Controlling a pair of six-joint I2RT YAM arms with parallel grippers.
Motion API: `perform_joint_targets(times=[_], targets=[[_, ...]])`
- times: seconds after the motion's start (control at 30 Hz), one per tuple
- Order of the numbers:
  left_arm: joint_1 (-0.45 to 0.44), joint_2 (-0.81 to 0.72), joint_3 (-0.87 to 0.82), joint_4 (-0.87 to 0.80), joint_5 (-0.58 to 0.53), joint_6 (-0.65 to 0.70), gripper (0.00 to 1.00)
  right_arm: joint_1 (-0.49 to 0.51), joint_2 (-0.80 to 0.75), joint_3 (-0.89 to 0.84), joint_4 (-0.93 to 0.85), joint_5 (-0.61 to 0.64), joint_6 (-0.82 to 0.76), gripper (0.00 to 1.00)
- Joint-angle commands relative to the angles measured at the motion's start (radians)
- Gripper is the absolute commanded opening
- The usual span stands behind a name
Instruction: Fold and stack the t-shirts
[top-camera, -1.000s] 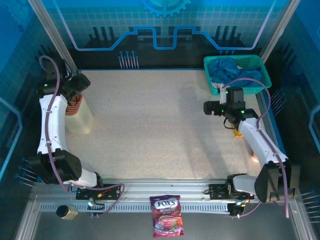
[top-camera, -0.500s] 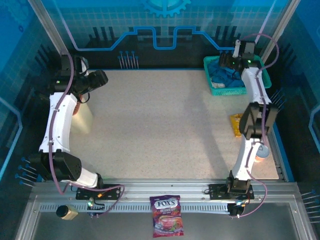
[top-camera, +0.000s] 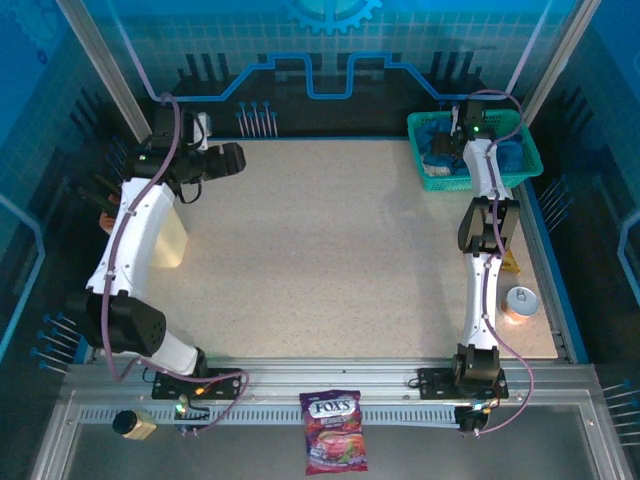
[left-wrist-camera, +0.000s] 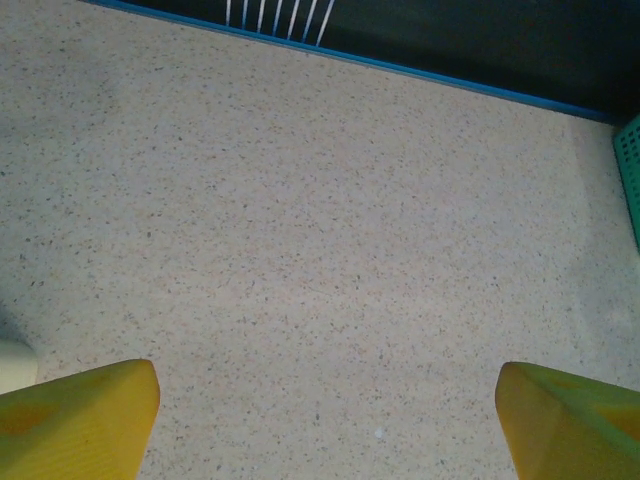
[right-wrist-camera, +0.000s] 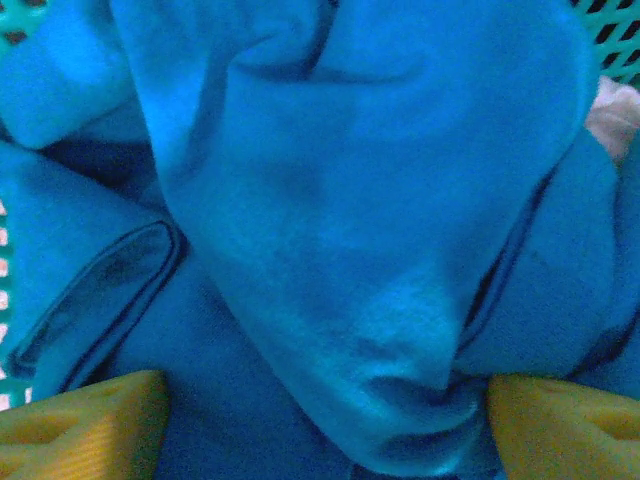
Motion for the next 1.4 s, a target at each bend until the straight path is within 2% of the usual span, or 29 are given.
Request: perform_joint_targets(times=[0.0,0.07,0.1,0.2,0.4,0.67,0.83,0.93,1.07,1.23,1.37], targets=[[-0.027,-0.019,0.009,-0.011,-0.024,0.038,0.88,0.002,-0.012,0.018,0.012,0.05,-0.018,0.66],[-0.044,-0.026,0.002,-0.013,-0.032,0.047,0.88,0.006,-0.008,0.026,0.012,0.065,-0.019,0.37],[-0.052,-0.028,0.0,-0.016,-0.036,0.051,0.88,0.008,-0.012,0.025,0.014,0.073,-0.019,0.26],[-0.074,-0.037,-0.002,-0.024,-0.039,0.059,0.87,0.008,-0.036,0.023,0.015,0.085,-0.021,0.01],[-0.105,-0.067,-0.003,-0.035,-0.049,0.058,0.86,0.016,-0.205,-0.069,0.059,0.099,-0.037,0.0],[-0.153,-0.164,-0.073,-0.029,-0.042,0.023,0.85,0.047,-0.642,-0.479,0.276,0.096,0.003,0.0],[-0.199,-0.241,-0.164,0.001,-0.033,-0.011,0.85,0.087,-0.879,-0.67,0.365,0.088,0.028,0.0],[-0.224,-0.274,-0.194,0.006,-0.021,-0.028,0.85,0.114,-0.998,-0.726,0.377,0.074,0.029,0.0],[-0.256,-0.307,-0.211,-0.01,-0.022,-0.044,0.85,0.151,-1.106,-0.709,0.305,-0.027,0.028,0.0],[-0.297,-0.343,-0.236,-0.029,-0.029,-0.087,0.85,0.268,-1.197,-0.733,0.26,-0.101,0.015,0.0],[-0.351,-0.37,-0.266,-0.062,-0.041,-0.117,0.83,0.422,-1.247,-0.808,0.258,-0.069,-0.019,0.0]])
